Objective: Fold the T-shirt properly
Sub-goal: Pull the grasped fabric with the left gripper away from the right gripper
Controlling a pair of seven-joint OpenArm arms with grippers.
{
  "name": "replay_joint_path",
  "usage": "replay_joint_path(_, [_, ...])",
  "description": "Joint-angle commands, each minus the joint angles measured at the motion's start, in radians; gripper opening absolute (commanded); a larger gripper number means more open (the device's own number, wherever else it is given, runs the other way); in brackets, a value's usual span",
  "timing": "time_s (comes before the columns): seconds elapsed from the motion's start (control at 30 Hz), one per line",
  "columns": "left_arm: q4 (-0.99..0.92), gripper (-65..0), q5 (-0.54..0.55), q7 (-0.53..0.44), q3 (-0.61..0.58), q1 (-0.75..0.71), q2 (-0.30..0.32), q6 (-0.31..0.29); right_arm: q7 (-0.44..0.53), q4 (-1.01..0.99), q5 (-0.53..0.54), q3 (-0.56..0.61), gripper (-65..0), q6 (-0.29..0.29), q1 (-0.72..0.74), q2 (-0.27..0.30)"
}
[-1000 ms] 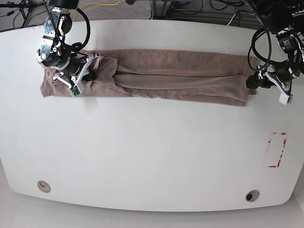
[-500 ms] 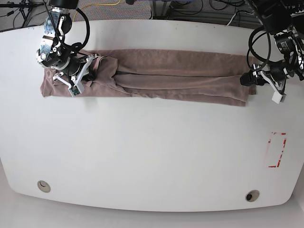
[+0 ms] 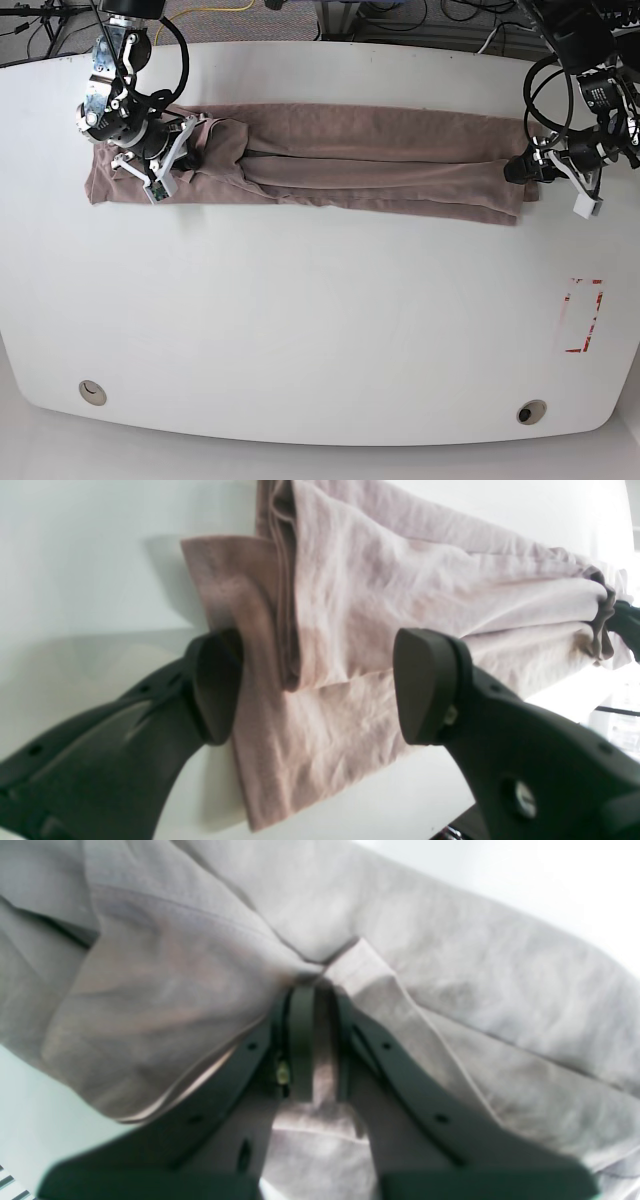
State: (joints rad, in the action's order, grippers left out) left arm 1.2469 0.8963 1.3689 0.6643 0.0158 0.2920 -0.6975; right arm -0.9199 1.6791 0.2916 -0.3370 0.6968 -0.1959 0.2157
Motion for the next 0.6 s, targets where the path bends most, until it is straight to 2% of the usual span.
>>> replay_joint_path(0.0, [0.009, -20.4, -0.009, 0.008, 0.005, 0.005, 0.043, -0.001, 0.006, 0.013, 0.002, -0.006, -59.8, 0.001, 0.006, 0.011])
replay_joint_path(0.23, [0.034, -20.4, -0.007, 0.008, 0.021, 0.006, 0.082, -0.001, 0.006, 0.013, 0.002, -0.006, -59.8, 0.001, 0.006, 0.009])
replay_joint_path(0.57, [0.037, -20.4, -0.016, 0.008, 0.056, 0.008, 0.086, -0.001, 0.006, 0.013, 0.002, -0.006, -59.8, 0.001, 0.006, 0.009])
